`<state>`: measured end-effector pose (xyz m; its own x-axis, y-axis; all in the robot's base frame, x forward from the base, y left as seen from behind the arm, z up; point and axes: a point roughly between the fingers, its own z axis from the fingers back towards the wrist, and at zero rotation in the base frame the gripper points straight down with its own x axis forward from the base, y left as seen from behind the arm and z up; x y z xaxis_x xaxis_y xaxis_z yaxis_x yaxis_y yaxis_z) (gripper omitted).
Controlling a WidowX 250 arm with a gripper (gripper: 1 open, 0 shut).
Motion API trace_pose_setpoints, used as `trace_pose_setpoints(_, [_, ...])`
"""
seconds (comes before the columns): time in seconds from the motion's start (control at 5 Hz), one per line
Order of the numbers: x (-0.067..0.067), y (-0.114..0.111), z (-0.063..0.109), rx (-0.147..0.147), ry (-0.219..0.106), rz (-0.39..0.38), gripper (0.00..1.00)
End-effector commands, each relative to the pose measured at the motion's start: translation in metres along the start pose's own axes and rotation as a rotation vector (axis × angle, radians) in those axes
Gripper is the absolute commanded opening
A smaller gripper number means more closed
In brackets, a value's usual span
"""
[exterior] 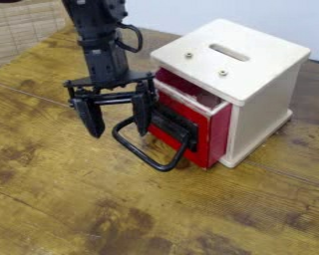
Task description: Close the drawer
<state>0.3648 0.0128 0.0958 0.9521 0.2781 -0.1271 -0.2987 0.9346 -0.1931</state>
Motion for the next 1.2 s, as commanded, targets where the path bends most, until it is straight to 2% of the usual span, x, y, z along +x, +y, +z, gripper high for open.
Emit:
trace_pose_setpoints(0.0, [0.001, -0.006, 0.021, -0.016, -0.047, -0.023, 1.00])
trace_pose_setpoints(0.4, [-0.002, -0.024, 0.024, -0.016, -0.038, -0.077, 1.00])
trace_pose_setpoints(0.6, [-0.001, -0.024, 0.020, 0.000, -0.025, -0.142, 1.00])
trace_pose_setpoints(1.0, [-0.001, -0.037, 0.010, 0.020, -0.020, -0.202, 1.00])
